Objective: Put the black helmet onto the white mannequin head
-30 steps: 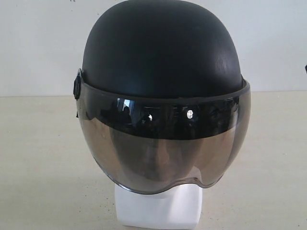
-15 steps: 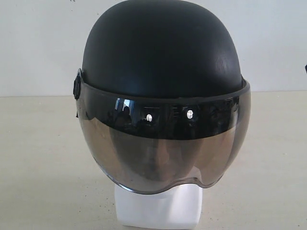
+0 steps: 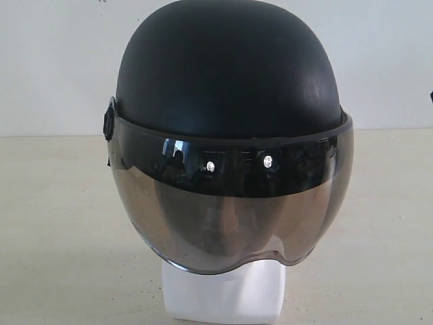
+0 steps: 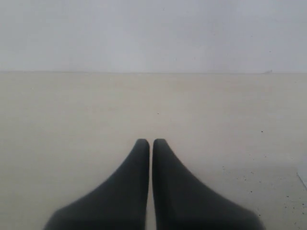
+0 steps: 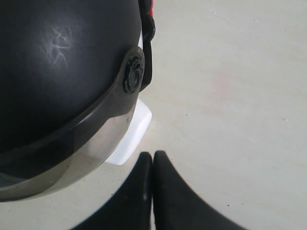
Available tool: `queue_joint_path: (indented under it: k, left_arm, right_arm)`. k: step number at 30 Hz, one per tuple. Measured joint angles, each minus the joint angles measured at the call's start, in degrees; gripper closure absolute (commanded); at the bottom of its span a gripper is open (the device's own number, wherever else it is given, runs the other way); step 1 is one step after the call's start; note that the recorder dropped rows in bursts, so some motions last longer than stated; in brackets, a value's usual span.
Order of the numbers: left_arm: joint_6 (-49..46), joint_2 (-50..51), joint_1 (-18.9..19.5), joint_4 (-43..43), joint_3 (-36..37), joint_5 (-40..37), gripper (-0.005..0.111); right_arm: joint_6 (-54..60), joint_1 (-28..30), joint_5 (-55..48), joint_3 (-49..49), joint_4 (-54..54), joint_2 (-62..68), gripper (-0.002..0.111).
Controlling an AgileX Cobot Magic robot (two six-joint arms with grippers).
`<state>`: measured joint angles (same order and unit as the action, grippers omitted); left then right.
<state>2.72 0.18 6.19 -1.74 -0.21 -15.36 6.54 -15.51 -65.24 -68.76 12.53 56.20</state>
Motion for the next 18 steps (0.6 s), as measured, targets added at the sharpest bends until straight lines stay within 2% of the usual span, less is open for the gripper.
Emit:
queue_joint_path:
  k: [6, 18]
  left_arm:
    - [6.48, 0.0, 0.0, 0.39, 0.0, -2.26, 0.102]
    - [6.85, 0.0, 0.0, 0.39, 0.0, -2.26, 0.102]
  right_arm:
    - [0.0, 0.0, 0.0, 0.0, 0.0, 0.0, 0.109]
    - [0.0, 0.0, 0.0, 0.0, 0.0, 0.0, 0.109]
